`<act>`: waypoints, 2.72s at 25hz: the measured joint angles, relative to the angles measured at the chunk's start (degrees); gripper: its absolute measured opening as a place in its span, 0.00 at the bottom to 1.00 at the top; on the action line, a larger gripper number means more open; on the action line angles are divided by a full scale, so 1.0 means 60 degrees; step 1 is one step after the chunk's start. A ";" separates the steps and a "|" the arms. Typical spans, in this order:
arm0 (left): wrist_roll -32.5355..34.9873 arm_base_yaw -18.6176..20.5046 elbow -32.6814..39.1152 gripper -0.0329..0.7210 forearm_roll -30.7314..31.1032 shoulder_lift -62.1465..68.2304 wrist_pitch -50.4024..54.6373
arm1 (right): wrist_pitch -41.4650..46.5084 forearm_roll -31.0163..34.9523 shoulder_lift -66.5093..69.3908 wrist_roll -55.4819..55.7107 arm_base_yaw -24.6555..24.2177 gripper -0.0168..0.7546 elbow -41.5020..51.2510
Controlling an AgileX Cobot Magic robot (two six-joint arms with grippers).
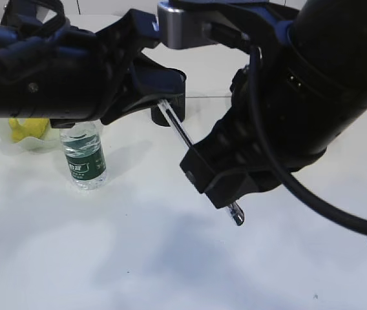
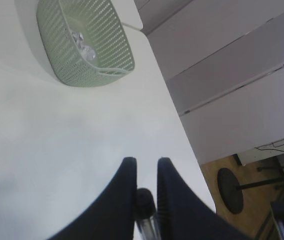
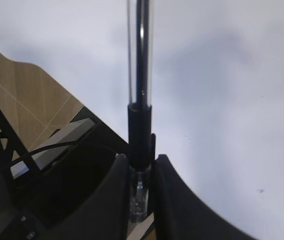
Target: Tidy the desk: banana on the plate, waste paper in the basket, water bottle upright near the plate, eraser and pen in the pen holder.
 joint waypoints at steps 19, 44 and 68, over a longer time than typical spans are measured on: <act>0.0560 0.0000 0.0176 0.07 0.1428 0.0100 -0.0326 | 0.0100 -0.0953 -0.0142 0.0191 -0.0011 0.37 -0.0595; 0.0560 0.1523 -0.0998 0.07 -0.1204 -0.0078 -0.2924 | 0.0162 -0.0917 -0.0600 -0.0231 -0.0011 0.42 -0.0595; 0.0560 0.1528 -0.0621 0.07 -0.2622 -0.0250 -0.3871 | -0.0329 -0.1759 -0.0600 -0.0958 -0.0011 0.42 -0.0595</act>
